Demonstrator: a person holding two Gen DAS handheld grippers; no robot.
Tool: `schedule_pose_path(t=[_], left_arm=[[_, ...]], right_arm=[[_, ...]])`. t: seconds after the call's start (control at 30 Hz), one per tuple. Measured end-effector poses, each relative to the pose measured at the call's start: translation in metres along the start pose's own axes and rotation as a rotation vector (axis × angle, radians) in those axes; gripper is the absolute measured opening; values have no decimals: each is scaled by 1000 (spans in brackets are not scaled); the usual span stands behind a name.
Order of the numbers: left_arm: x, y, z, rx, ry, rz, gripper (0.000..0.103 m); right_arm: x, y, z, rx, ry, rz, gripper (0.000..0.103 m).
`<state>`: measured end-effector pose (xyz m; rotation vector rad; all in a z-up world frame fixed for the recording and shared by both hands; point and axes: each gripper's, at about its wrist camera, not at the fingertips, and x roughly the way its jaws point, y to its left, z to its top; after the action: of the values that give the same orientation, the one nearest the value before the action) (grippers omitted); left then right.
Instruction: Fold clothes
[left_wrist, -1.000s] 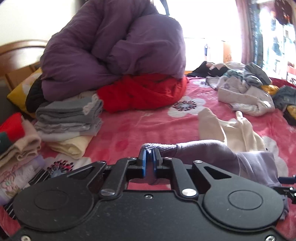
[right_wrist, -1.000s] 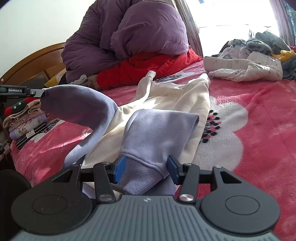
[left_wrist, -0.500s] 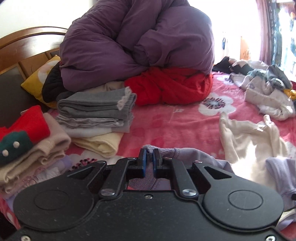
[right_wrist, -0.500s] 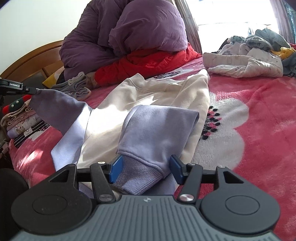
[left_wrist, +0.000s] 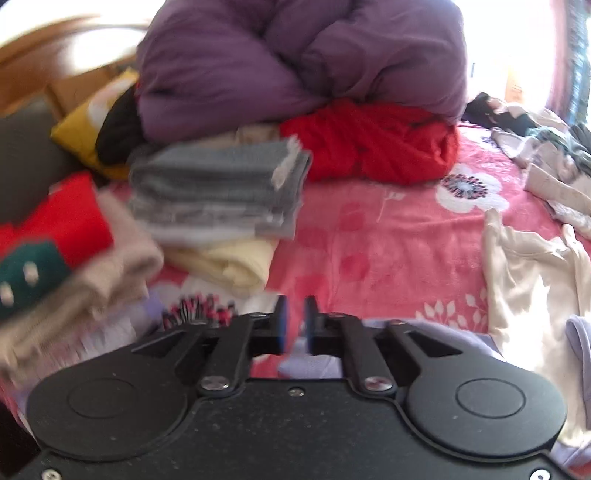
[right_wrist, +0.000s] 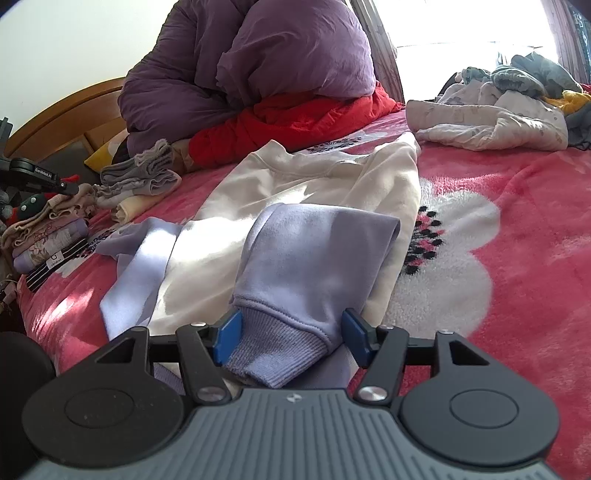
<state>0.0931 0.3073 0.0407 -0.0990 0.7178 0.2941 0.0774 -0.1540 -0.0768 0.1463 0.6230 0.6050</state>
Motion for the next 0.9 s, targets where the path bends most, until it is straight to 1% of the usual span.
schedule_pose_path(t=[0.03, 0.07, 0.17, 0.27, 0.3, 0.4, 0.5, 0.53, 0.57, 0.6, 0.63, 0.7, 0.83, 0.9], left_arm=[[5, 5, -8, -52, 10, -15, 51], [11, 11, -17, -117, 25, -35, 54], [29, 28, -40, -294, 63, -97, 54], [47, 37, -57, -428, 95, -146, 54], [52, 38, -60, -447, 96, -157, 54], [66, 38, -65, -480, 99, -140, 54], [78, 40, -67, -518, 57, -155, 51], [81, 40, -66, -518, 46, -165, 39], [83, 40, -65, -502, 37, -163, 16], [86, 39, -64, -484, 28, -159, 9], [87, 37, -61, -461, 20, -156, 8], [79, 32, -54, -396, -30, -149, 5], [42, 29, -28, -276, -195, -161, 5], [28, 29, -15, -227, -246, -146, 5]], right_arm=[[0, 0, 0, -1, 0, 0, 61], [0, 0, 0, -2, 1, 1, 62], [0, 0, -1, -5, 0, 3, 62], [1, 0, -1, -5, 1, 4, 63], [1, 0, -1, -5, 1, 5, 63], [3, 0, -1, -10, 2, 5, 65], [4, 1, -3, -19, 3, 5, 66], [4, 1, -3, -24, 1, 2, 67], [4, 2, -3, -30, -2, -4, 67], [4, 4, -3, -40, -6, -13, 66], [3, 7, -3, -55, -14, -26, 66], [2, 12, -2, -86, -22, -39, 66], [6, 17, -5, -129, -3, -56, 68], [8, 18, -5, -137, 3, -57, 69]])
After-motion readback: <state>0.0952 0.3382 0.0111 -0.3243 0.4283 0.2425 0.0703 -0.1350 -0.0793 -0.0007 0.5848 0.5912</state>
